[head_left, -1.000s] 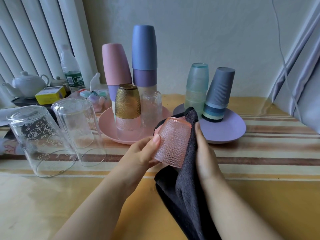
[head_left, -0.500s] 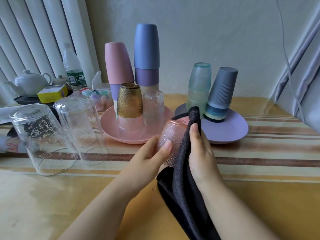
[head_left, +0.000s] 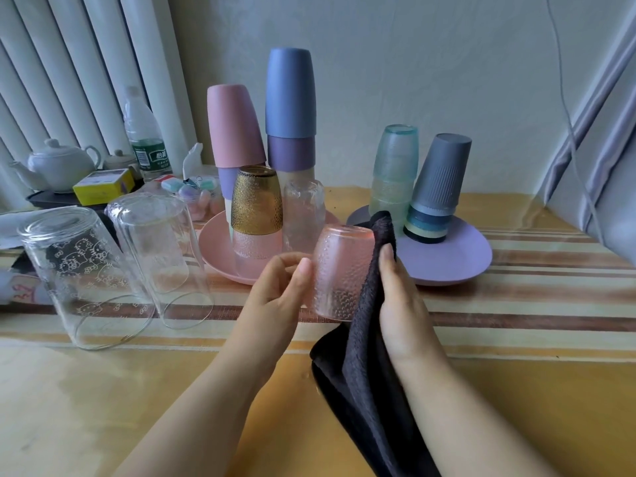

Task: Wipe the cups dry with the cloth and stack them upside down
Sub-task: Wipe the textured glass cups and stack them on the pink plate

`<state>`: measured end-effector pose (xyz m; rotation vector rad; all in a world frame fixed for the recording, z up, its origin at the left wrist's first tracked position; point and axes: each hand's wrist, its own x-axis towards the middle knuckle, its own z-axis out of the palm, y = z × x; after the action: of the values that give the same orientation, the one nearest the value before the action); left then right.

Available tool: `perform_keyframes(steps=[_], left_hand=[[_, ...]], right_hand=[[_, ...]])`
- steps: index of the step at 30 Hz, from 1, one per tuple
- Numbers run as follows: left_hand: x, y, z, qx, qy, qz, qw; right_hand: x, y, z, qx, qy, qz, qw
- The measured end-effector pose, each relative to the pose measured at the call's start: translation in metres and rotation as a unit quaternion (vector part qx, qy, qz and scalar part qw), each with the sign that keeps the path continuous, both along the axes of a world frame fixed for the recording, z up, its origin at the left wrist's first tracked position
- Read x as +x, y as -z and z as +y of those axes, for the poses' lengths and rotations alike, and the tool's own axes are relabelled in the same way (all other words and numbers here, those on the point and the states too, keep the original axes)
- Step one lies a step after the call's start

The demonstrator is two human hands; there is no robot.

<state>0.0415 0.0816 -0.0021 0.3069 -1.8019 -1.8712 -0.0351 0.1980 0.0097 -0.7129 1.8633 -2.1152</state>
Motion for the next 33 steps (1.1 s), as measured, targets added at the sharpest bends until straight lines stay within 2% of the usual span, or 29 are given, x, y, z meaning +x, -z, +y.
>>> perform_keyframes(steps=[3, 9, 14, 18, 20, 24, 29, 33], left_hand=[[0.001, 0.001, 0.003, -0.102, -0.049, 0.013, 0.993], [0.003, 0.005, 0.003, -0.124, 0.045, -0.009, 0.991], [0.008, -0.003, 0.0, -0.08, 0.141, -0.006, 0.987], [0.009, 0.001, -0.006, -0.018, 0.172, 0.019, 0.985], [0.007, 0.002, -0.008, 0.007, 0.16, 0.037, 0.986], [0.004, 0.003, -0.008, 0.068, 0.085, 0.047, 0.993], [0.002, 0.002, -0.001, -0.066, 0.004, 0.007, 0.998], [0.002, 0.003, 0.002, -0.118, 0.018, 0.005, 0.993]], right_hand=[[0.003, -0.002, 0.002, 0.013, 0.024, 0.015, 1.0], [0.003, 0.002, -0.001, 0.025, 0.016, 0.034, 0.999], [-0.002, -0.003, -0.002, -0.036, 0.009, 0.021, 0.999], [-0.004, -0.003, 0.0, -0.073, -0.051, -0.085, 0.992], [-0.003, -0.002, 0.0, -0.071, -0.078, -0.105, 0.989], [-0.001, 0.0, -0.002, -0.019, -0.05, -0.05, 0.997], [0.002, 0.0, -0.002, 0.005, -0.009, 0.005, 1.0], [0.007, 0.0, -0.002, -0.003, -0.01, -0.012, 1.0]])
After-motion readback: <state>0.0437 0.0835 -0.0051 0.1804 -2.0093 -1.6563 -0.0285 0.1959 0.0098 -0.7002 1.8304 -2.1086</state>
